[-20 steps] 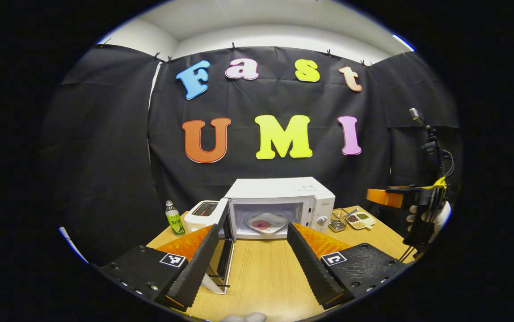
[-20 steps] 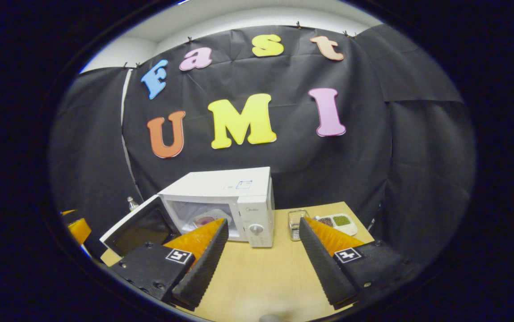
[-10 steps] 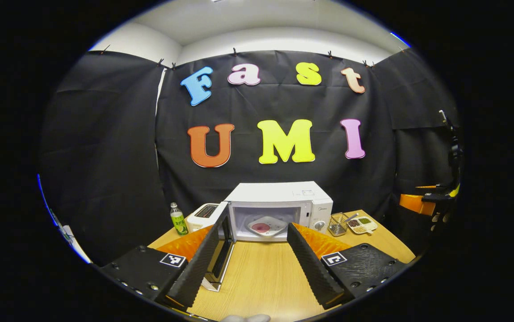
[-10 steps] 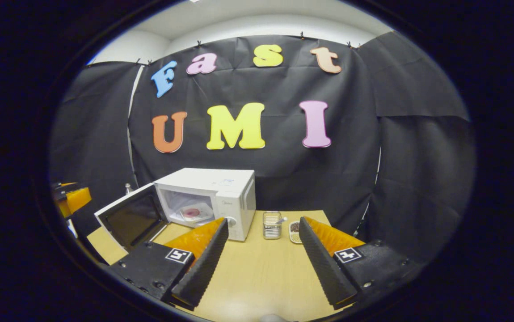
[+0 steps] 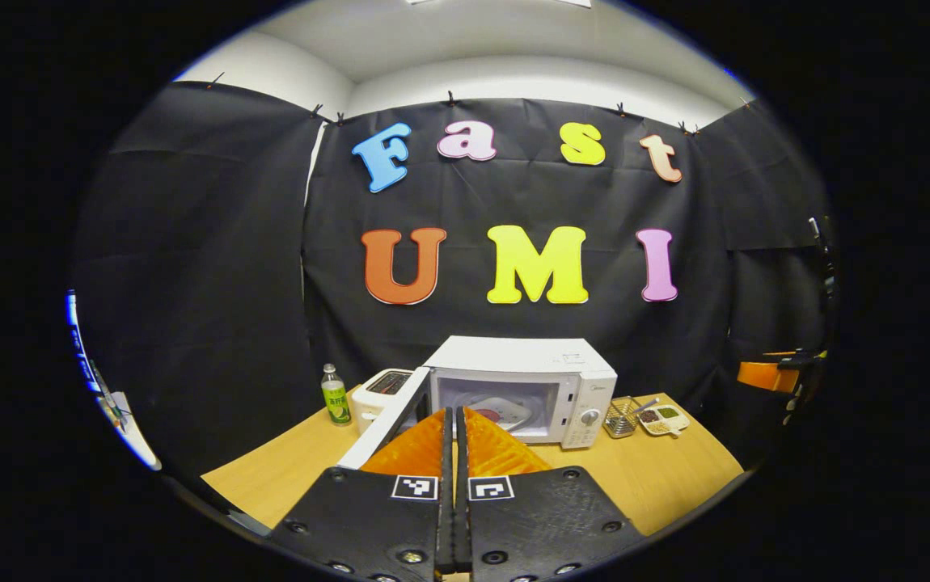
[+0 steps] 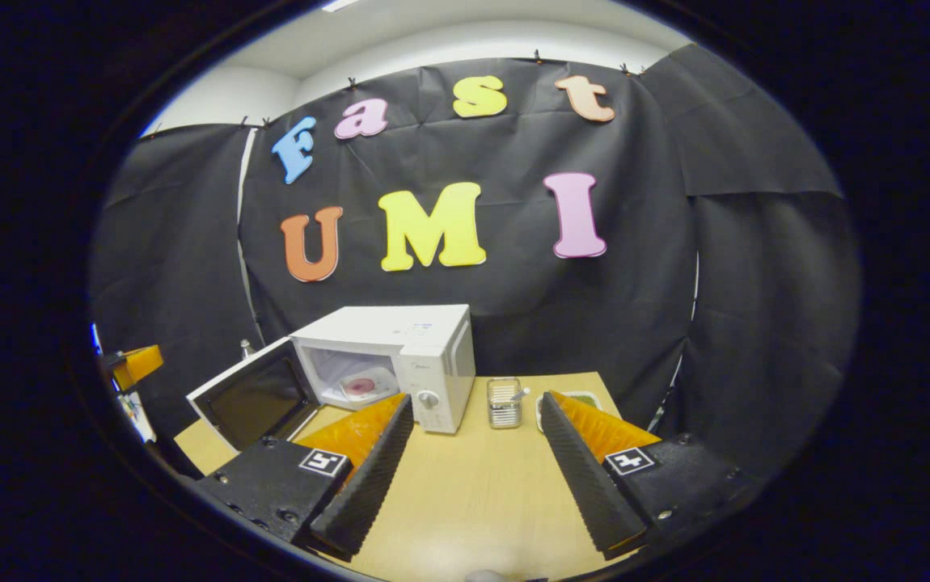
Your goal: Open the microwave oven with the left hand, put the food in, and close the microwave oven.
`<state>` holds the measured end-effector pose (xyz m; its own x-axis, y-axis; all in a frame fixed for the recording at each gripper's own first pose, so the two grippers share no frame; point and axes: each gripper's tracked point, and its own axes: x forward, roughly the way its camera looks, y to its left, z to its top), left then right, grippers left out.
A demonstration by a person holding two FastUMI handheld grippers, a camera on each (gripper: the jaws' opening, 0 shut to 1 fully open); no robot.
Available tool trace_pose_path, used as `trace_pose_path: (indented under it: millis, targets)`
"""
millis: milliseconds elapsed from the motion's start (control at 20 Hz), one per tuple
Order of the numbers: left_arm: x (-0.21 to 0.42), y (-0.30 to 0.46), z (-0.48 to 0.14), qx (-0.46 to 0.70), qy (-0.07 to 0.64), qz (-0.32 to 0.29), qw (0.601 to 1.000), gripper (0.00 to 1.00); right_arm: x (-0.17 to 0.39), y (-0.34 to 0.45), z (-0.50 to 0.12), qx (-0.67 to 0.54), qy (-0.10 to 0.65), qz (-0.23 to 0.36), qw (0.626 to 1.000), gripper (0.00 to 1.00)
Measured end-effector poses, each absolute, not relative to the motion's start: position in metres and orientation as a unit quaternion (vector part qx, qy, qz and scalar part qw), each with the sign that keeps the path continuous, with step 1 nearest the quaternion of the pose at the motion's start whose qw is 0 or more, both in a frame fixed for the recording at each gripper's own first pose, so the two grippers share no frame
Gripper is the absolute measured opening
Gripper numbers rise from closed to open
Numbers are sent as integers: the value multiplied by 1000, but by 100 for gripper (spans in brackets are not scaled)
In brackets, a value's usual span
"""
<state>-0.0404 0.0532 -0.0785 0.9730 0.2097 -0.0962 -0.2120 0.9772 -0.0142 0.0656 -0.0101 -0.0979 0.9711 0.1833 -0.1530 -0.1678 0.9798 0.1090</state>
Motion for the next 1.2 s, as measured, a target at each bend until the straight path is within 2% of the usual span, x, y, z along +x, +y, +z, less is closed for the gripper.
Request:
trace_pose_path:
  millis: [150,200,250,300,350,400,450,600,650,700,750,800,850,900,950,1000,1200]
  targets:
    - [-49,94,-96,4,65,142,988,0,66,-11,-96,48,82,87,992,92]
    - [-50,109,-103,25,66,149,986,0,67,-10,-94,45,82,85,992,100]
    - [-51,124,-111,44,66,153,985,0,67,-9,-91,42,81,82,992,92]
    - [-49,138,-120,62,68,158,983,0,66,-8,-86,40,79,78,993,100]
    - [-47,151,-130,71,77,158,982,0,65,-7,-79,38,76,72,994,100]
    - [-45,163,-142,71,86,162,981,11,64,-5,-73,36,73,69,994,100]
    - [-39,173,-152,66,92,161,980,0,62,-2,-67,36,69,66,995,100]
    - [-25,203,-183,47,104,169,979,0,59,7,-63,35,83,50,995,100]
    - [-23,213,-196,42,110,170,978,0,59,10,-59,39,86,43,995,92]
    - [-20,219,-211,34,124,167,978,0,58,14,-58,40,90,38,994,92]
    - [-17,229,-223,33,130,168,977,0,57,19,-59,39,95,34,994,100]
    - [-14,233,-236,27,140,163,976,11,56,23,-62,38,103,29,994,100]
    - [-13,237,-246,20,149,157,976,0,57,28,-63,40,110,25,993,100]
    - [-8,235,-252,15,151,146,978,0,57,32,-65,43,116,20,992,100]
    - [-4,234,-257,18,151,137,979,0,55,35,-65,47,120,15,992,92]
    - [1,233,-262,21,155,126,980,0,54,39,-63,51,119,11,991,100]
    - [17,226,-268,29,153,89,984,0,44,51,-66,56,127,-10,990,100]
